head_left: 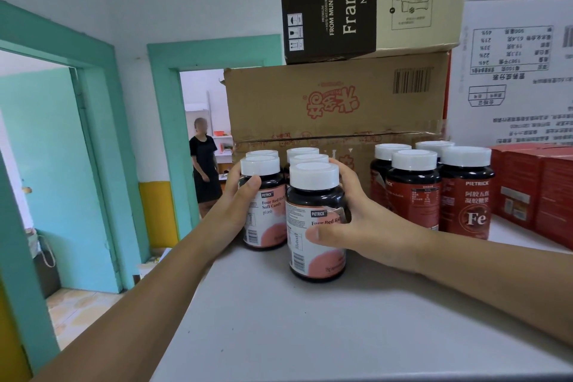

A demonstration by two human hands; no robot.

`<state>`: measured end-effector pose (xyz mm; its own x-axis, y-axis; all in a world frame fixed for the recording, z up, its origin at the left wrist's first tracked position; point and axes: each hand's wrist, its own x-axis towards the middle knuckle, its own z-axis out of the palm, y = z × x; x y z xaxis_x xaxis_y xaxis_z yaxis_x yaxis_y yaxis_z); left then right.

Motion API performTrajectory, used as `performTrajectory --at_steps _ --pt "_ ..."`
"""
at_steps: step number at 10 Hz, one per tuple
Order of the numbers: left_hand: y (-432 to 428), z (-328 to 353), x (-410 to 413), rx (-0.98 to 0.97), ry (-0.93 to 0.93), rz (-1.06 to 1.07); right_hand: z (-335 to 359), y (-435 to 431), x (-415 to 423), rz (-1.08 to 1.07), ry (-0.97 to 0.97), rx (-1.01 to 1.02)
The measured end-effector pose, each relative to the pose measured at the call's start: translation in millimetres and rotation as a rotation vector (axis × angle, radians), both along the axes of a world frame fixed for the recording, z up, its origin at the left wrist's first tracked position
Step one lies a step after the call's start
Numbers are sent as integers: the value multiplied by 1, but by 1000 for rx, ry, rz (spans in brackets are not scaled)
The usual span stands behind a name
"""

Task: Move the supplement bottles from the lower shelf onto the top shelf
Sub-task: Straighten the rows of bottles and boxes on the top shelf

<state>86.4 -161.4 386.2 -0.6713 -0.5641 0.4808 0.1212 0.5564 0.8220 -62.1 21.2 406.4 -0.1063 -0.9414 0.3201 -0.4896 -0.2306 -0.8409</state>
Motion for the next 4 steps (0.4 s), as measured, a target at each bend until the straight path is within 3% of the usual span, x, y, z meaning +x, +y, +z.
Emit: performTrajectory --at_steps 4 --pt "2 6 4 -46 25 18 8 1 4 -94 68 -23"
